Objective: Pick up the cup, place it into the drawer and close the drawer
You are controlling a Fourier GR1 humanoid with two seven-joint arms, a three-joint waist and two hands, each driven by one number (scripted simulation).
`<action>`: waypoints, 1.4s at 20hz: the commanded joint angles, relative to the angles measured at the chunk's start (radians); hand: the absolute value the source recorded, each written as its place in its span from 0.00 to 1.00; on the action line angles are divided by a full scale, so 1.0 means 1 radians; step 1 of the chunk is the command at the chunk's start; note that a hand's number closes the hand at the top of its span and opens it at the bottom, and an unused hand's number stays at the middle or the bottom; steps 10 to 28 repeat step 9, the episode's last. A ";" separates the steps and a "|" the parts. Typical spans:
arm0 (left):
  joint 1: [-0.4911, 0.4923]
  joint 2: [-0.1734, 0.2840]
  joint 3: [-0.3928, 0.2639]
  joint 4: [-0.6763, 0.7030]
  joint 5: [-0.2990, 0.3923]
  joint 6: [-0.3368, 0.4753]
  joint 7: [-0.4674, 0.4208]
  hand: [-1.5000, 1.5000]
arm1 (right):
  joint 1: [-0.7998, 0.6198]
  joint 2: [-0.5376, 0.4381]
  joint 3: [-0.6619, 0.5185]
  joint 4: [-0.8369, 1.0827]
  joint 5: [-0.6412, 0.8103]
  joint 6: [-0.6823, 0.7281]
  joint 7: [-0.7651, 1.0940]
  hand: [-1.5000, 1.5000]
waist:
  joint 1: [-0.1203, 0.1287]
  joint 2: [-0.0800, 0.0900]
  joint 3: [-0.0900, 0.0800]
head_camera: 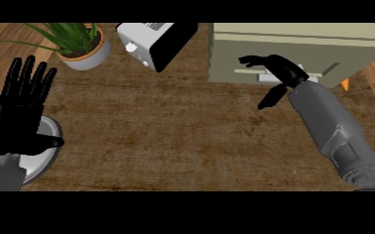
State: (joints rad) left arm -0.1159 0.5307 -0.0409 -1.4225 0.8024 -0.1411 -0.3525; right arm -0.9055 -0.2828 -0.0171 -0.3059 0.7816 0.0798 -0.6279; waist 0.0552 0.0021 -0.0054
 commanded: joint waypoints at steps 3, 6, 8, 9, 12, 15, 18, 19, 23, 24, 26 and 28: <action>-0.028 -0.028 -0.020 0.014 -0.038 0.016 -0.006 0.00 | -0.087 -0.061 -0.042 0.105 -0.001 -0.024 0.054 0.00 | 0.021 0.033 0.009; 0.001 -0.042 -0.021 0.021 -0.061 0.004 -0.049 0.00 | -0.091 -0.099 -0.051 0.118 -0.006 -0.010 0.022 0.00 | 0.024 0.033 0.008; -0.036 -0.018 -0.004 0.024 -0.033 -0.006 -0.009 0.00 | -0.123 -0.110 -0.054 0.129 -0.008 0.015 0.037 0.00 | 0.031 0.038 0.009; -0.041 -0.040 -0.021 -0.009 -0.055 0.047 -0.001 0.00 | -0.090 -0.074 -0.047 0.134 0.000 -0.040 0.032 0.00 | 0.036 0.037 0.010; -0.041 -0.040 -0.021 -0.009 -0.055 0.047 -0.001 0.00 | -0.090 -0.074 -0.047 0.134 0.000 -0.040 0.032 0.00 | 0.036 0.037 0.010; -0.041 -0.040 -0.021 -0.009 -0.055 0.047 -0.001 0.00 | -0.090 -0.074 -0.047 0.134 0.000 -0.040 0.032 0.00 | 0.036 0.037 0.010; -0.041 -0.040 -0.021 -0.009 -0.055 0.047 -0.001 0.00 | -0.090 -0.074 -0.047 0.134 0.000 -0.040 0.032 0.00 | 0.036 0.037 0.010; -0.041 -0.040 -0.021 -0.009 -0.055 0.047 -0.001 0.00 | -0.090 -0.074 -0.047 0.134 0.000 -0.040 0.032 0.00 | 0.036 0.037 0.010; -0.041 -0.040 -0.021 -0.009 -0.055 0.047 -0.001 0.00 | -0.090 -0.074 -0.047 0.134 0.000 -0.040 0.032 0.00 | 0.036 0.037 0.010; -0.041 -0.040 -0.021 -0.009 -0.055 0.047 -0.001 0.00 | -0.090 -0.074 -0.047 0.134 0.000 -0.040 0.032 0.00 | 0.036 0.037 0.010; -0.041 -0.040 -0.021 -0.009 -0.055 0.047 -0.001 0.00 | -0.090 -0.074 -0.047 0.134 0.000 -0.040 0.032 0.00 | 0.036 0.037 0.010; -0.041 -0.040 -0.021 -0.009 -0.055 0.047 -0.001 0.00 | -0.090 -0.074 -0.047 0.134 0.000 -0.040 0.032 0.00 | 0.036 0.037 0.010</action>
